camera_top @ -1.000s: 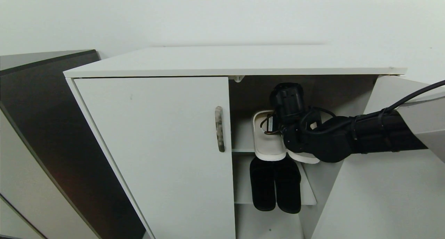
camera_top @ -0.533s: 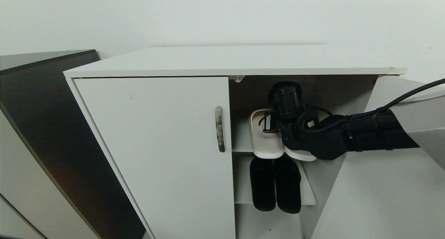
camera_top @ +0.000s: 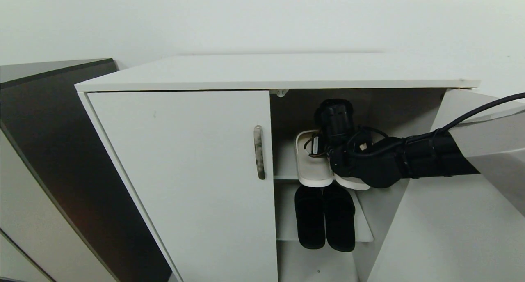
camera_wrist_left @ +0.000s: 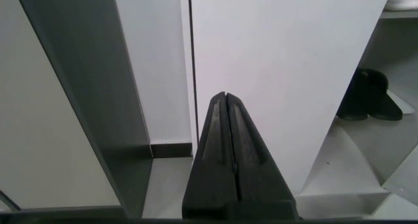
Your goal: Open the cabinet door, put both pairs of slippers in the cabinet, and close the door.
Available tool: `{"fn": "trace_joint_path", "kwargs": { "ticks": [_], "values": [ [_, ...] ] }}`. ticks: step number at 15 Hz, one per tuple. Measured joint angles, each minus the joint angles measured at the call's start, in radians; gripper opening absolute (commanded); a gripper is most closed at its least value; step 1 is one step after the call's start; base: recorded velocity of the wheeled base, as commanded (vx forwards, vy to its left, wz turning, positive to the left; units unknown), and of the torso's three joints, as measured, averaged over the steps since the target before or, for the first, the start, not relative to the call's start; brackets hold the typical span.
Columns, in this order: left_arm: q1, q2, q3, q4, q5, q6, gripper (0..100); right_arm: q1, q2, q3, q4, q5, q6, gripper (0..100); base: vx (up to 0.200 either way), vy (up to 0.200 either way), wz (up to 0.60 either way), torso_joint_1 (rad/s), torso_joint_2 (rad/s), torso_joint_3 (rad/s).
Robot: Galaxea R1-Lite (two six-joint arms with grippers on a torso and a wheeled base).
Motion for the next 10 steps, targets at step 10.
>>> {"fn": "trace_joint_path", "kwargs": {
  "ticks": [10],
  "values": [
    [0.000,0.000,0.000,0.000,0.000,-0.001,0,0.061,-0.090,0.129,-0.007,-0.050,0.011,100,0.000,0.000,0.00,0.000,0.00,0.000]
  ]
}}
